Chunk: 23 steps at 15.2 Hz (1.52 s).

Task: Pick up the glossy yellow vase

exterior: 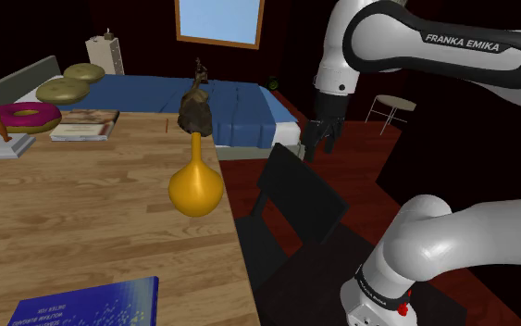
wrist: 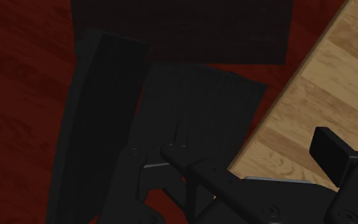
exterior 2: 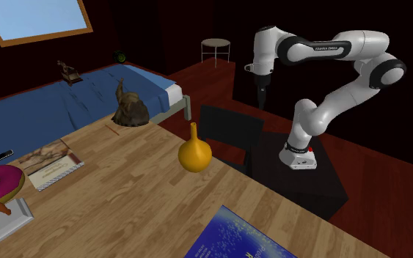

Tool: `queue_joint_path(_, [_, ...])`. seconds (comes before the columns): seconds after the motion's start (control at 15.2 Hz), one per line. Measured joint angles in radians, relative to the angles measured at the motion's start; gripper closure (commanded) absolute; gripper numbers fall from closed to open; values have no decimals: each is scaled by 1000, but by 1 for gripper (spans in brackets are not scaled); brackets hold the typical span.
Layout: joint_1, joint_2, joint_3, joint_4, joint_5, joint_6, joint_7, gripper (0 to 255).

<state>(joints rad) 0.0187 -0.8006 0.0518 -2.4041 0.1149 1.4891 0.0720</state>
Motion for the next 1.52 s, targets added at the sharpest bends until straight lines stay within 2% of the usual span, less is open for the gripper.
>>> queue_joint_path(0.26, [5, 86, 23, 44, 8, 41, 14, 0])
queue_joint_path(0.79, [18, 393, 102, 274, 8, 117, 80, 0])
queue_joint_path(1.25, [35, 687, 164, 551, -36, 126, 155, 0])
queue_joint_path(1.52, [57, 861, 192, 752, -79, 91, 202, 0])
